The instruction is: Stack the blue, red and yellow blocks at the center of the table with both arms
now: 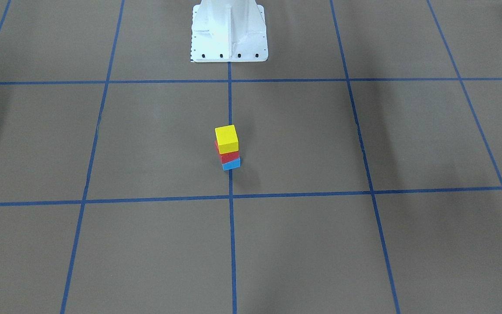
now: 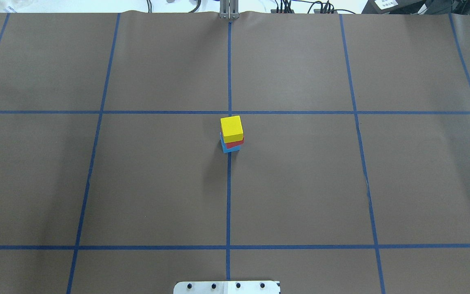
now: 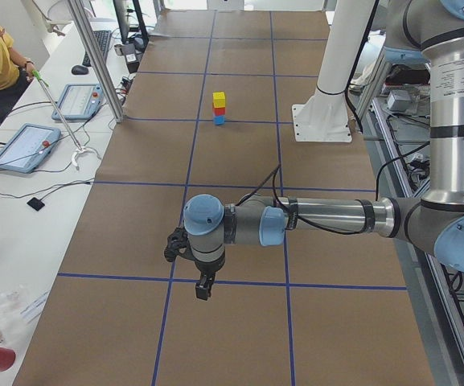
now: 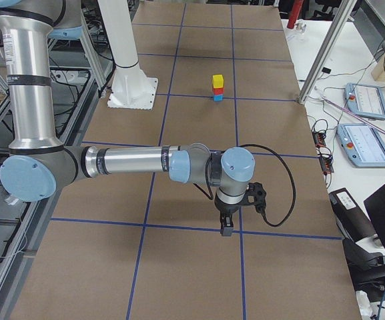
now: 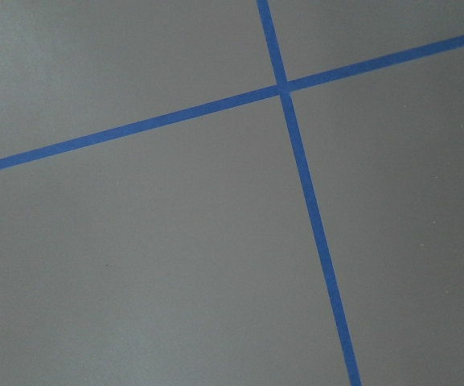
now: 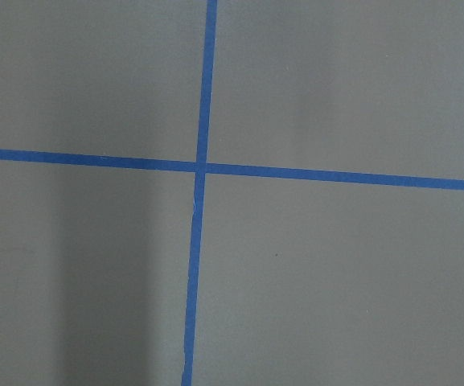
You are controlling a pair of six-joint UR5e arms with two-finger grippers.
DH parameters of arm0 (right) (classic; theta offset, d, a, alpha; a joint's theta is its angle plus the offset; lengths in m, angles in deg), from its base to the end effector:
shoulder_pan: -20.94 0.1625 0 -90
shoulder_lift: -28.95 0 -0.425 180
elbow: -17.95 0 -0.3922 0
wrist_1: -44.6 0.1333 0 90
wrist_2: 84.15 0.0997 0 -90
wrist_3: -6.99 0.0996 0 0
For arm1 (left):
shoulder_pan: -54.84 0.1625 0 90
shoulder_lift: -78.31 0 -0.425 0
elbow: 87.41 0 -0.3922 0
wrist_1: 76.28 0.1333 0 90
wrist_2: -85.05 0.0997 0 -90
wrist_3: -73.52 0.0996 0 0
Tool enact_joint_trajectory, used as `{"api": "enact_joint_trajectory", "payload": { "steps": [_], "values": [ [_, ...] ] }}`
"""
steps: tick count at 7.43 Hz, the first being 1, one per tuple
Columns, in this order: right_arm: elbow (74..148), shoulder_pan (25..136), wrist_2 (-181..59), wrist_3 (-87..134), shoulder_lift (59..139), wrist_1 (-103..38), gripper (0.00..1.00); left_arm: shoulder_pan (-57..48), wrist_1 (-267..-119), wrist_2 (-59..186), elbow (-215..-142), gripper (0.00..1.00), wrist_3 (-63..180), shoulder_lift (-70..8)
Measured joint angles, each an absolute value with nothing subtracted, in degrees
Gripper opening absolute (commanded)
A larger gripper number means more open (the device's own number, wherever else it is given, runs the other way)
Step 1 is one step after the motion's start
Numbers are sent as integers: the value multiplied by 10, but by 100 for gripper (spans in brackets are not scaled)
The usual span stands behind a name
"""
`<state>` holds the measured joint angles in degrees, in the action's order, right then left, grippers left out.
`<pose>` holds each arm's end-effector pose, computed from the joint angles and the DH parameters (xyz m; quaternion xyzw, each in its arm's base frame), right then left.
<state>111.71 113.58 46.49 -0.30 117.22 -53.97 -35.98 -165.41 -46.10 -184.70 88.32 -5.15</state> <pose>0.0913 -0.4950 0.6306 0.0049 -0.3480 -0.0287 0.9370 -0.0741 -0.4423 0.6548 0.0468 0.3483 0.1136 0.9293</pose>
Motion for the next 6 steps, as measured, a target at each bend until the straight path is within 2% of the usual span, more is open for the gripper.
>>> {"api": "enact_joint_trajectory", "payload": {
  "steps": [6],
  "values": [
    [1117, 1136, 463, 2, 1195, -536, 100, -359, -1654, -459, -1852, 100, 884, -15]
  ]
}}
